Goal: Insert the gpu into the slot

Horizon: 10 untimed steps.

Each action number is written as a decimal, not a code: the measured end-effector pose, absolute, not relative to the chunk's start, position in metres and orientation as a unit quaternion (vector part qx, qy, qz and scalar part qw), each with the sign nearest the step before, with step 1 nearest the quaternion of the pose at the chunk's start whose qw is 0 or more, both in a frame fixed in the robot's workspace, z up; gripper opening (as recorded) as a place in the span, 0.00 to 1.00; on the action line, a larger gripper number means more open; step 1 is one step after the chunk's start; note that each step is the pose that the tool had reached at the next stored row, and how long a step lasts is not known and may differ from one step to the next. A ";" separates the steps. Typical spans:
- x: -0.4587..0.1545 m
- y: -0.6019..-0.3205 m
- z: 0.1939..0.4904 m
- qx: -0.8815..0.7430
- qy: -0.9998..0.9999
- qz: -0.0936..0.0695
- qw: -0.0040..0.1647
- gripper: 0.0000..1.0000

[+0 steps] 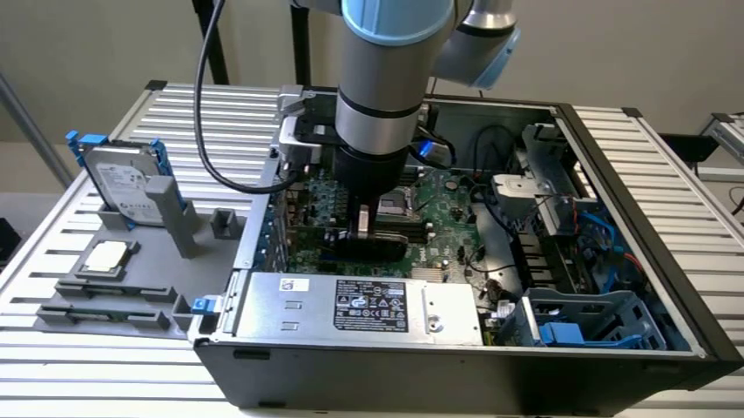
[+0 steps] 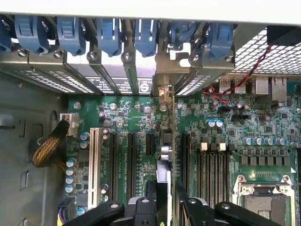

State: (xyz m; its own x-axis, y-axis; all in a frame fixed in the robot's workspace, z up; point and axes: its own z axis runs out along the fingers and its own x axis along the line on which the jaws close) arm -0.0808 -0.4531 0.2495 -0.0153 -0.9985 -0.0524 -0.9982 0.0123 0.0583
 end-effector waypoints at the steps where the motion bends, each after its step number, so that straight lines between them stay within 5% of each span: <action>1: -0.081 -0.453 0.249 0.702 -0.711 -0.039 0.002 0.26; 10: -0.081 -0.453 0.254 0.702 -0.711 -0.039 0.001 0.34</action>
